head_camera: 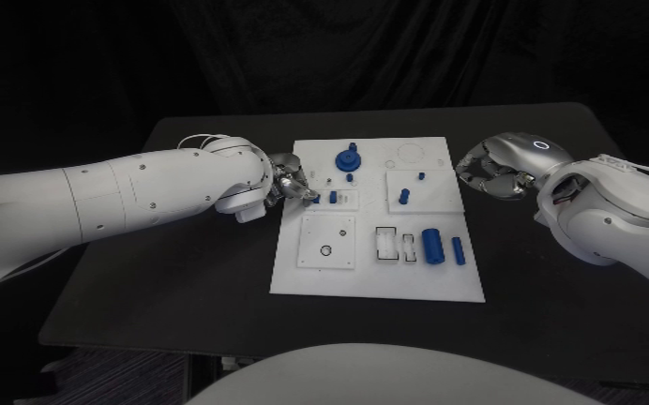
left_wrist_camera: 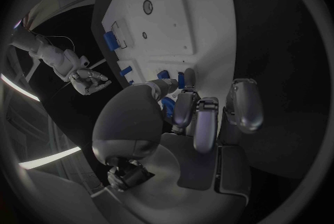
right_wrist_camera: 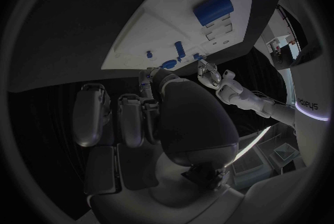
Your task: Assemble the parts on the task board
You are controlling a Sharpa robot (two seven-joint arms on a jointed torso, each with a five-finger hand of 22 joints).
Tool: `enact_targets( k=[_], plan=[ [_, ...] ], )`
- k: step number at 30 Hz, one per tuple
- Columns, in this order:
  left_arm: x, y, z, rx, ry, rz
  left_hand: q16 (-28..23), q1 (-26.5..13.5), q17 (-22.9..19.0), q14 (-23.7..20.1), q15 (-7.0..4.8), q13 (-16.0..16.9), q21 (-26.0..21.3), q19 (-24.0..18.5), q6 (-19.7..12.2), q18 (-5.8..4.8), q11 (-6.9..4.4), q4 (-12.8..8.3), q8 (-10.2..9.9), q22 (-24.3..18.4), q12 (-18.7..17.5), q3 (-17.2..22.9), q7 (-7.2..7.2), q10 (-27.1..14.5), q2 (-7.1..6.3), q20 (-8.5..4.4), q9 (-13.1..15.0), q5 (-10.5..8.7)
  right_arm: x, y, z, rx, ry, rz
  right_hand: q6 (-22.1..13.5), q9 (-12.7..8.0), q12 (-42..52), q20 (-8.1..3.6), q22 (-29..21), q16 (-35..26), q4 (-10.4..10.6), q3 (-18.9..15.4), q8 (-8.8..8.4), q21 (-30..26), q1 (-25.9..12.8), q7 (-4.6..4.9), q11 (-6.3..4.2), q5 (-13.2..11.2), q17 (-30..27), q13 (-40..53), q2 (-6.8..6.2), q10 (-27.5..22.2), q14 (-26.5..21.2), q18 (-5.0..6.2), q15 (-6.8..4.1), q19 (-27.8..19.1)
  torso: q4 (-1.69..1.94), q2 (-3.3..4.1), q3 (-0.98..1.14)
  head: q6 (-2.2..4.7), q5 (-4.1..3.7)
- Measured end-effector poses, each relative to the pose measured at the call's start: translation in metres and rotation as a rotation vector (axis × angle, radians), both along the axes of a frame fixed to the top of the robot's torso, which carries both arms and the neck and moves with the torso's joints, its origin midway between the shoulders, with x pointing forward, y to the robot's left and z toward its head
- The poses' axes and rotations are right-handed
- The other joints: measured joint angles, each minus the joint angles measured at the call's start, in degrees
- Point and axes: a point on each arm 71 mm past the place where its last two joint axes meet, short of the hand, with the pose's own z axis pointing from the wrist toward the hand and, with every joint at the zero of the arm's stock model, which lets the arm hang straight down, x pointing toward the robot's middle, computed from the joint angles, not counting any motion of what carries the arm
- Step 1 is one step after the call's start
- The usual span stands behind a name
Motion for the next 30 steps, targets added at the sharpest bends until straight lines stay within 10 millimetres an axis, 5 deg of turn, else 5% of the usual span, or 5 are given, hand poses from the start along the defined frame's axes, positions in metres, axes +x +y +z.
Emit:
enact_targets(
  k=[16, 30],
  plan=[
    [-0.0004, 0.0012, -0.0008, 0.004, 0.007, -0.001, 0.0, -1.3, 0.0, 0.0, 0.00, 0.0, -0.2, -0.2, 0.8, 0.00, 0.01, 0.4, 0.0, 0.0, 0.0, -0.4, -0.34, 0.0, 0.67, 0.21, 0.1, 0.46, 0.0003, 0.0002, -0.0001, -0.001, 0.000, 0.000, 0.0, 0.0, 0.0, 0.00, 0.0, 0.0, -0.2, 0.2, 0.00, 0.0, 0.0, 0.01, 0.00, 0.4, 0.0, 0.0, 0.00, 0.0, 0.0, 0.00, 0.00, 0.0, -0.01, -0.02, 0.00, 0.00, -0.13],
    [-0.0003, -0.0006, -0.0020, 0.003, 0.011, -0.007, 0.0, -4.5, 0.0, 0.2, 0.21, 0.0, -0.7, -0.4, 0.3, 0.00, 0.32, 4.1, -0.9, 0.0, 0.0, -8.0, 0.11, -0.5, 2.35, 0.41, -1.1, -5.81, 0.0005, 0.0005, -0.0002, -0.001, 0.000, 0.001, 0.0, 0.0, -0.3, 0.00, 0.0, 0.0, -0.2, 0.2, 0.00, 0.0, 0.0, 0.01, 0.00, 0.4, 0.0, 0.0, 0.00, 0.0, 0.0, 0.00, 0.00, 0.0, -0.04, -0.01, 0.00, 0.00, -0.32]
  ],
)
